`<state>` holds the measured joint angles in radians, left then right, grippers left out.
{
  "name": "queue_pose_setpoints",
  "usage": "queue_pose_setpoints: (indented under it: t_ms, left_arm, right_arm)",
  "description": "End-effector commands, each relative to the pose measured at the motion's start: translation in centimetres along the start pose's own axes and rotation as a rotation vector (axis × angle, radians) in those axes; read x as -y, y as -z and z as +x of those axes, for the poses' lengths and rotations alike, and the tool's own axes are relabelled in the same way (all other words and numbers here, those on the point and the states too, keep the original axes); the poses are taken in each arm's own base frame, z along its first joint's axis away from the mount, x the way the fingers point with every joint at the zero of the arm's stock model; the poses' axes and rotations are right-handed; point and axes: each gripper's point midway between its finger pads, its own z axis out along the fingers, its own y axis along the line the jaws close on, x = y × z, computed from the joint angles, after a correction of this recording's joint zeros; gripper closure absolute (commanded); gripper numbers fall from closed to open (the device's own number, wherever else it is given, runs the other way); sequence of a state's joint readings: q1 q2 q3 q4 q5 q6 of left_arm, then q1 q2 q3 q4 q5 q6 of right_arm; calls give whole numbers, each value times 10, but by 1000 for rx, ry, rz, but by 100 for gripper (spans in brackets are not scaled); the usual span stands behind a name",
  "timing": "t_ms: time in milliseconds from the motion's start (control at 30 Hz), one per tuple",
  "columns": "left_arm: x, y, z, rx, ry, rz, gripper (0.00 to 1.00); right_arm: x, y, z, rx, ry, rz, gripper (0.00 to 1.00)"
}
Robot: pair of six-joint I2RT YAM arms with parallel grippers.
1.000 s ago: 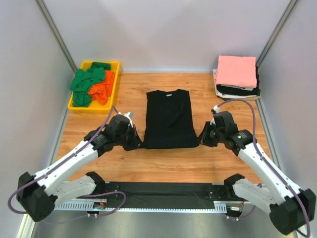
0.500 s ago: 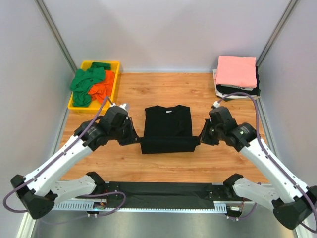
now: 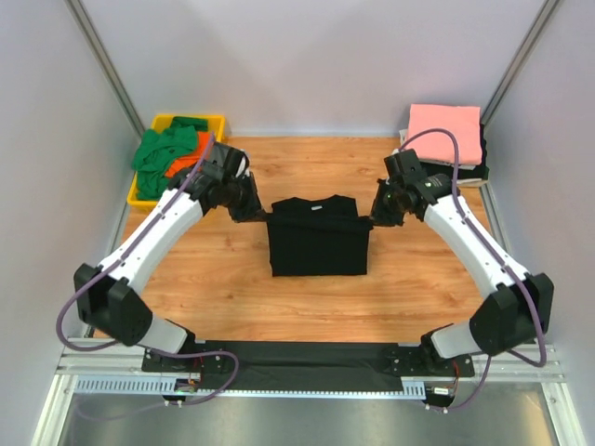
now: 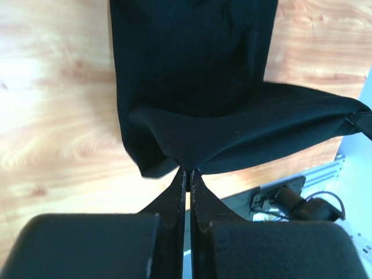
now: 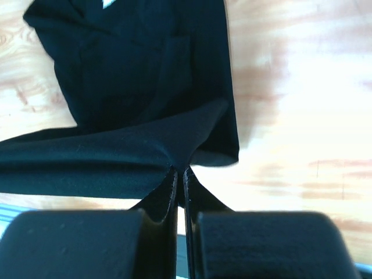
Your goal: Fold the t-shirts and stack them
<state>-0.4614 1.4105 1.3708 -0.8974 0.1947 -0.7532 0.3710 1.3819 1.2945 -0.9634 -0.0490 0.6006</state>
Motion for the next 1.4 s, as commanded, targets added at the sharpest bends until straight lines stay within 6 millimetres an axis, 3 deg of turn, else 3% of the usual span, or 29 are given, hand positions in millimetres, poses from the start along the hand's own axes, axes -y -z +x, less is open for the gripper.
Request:
queue_pose_setpoints:
  t_ms: [0,333,500,533,600,633,700,733,767,800,833,867,900,933,967,1000,1067,1100,1133,1167,1200,1233,1267,1300,1333,1367]
  left_arm:
    - [-6,-5,-31,24,-33,-11,100]
    - [-19,-75,-79,-40,6,-46,100]
    - [-27,-98,-106,-43,32,-46,100]
    - [-37,-113,-107,-67,45,-60,100]
    - [-31,-120,-120,-72,39,-22,100]
    - [-42,-137,-121,-99,54,-35,100]
    - [-42,-147,-132,-99,63,-14,100]
    - [-52,-163,-131,-126,76,-24,100]
    - [-52,-167,-139,-119,75,-9,100]
    - [-49,-173,-141,-130,73,21,97]
    - [-56,-190,-143,-133,69,16,85]
    - [-50,-192,-160,-90,52,29,74]
    - [-47,-196,-168,-79,47,48,55]
    - [-55,-215,-167,-110,75,44,50]
    - [-38,-203,-194,-50,59,86,48]
    - [-35,-199,-194,-81,75,117,46]
    - [-25,-185,-202,-55,59,129,42]
    - [-10,-158,-210,-4,26,147,41]
    - [-8,-148,-209,10,12,143,41]
    - [-24,-150,-193,-13,14,81,41]
    - [-12,-119,-194,34,-16,82,41]
    - [-26,-121,-174,-6,-4,36,42]
    - [-31,-112,-169,7,-12,-2,44]
    - [-20,-89,-164,38,-40,6,48]
    - [-31,-94,-141,-9,-33,-26,50]
    - [-32,-90,-131,-15,-41,-34,51]
  right_arm:
    - [7,-5,-34,52,50,33,100]
    - [-3,-60,-77,-3,67,37,100]
    - [-8,-86,-99,-14,70,22,100]
    - [-10,-95,-107,-13,69,19,100]
    - [-11,-104,-117,-13,60,14,100]
    - [-8,-120,-117,-38,53,22,100]
    - [-15,-127,-132,-23,44,0,100]
    - [-11,-144,-129,-53,37,7,100]
    - [-15,-147,-138,-38,35,0,100]
    - [-11,-155,-138,-49,26,10,91]
    - [-6,-169,-136,-66,3,30,82]
    - [-7,-173,-143,-52,-10,34,72]
    - [-3,-176,-150,-38,-30,44,55]
    - [1,-184,-152,-40,-60,59,45]
    - [0,-183,-158,-28,-73,58,35]
    - [-4,-173,-171,9,-80,45,33]
    - [-6,-155,-179,50,-74,67,30]
    - [-9,-134,-180,81,-69,67,30]
    - [-10,-126,-181,113,-52,76,30]
    - [-17,-117,-174,124,-35,69,30]
    - [-16,-104,-157,116,-22,65,30]
    - [-23,-98,-154,143,-8,41,30]
    - [-35,-93,-140,141,19,14,30]
    - [-32,-88,-116,113,26,10,30]
    - [-43,-86,-107,113,39,-42,30]
    - [-47,-86,-93,89,43,-71,31]
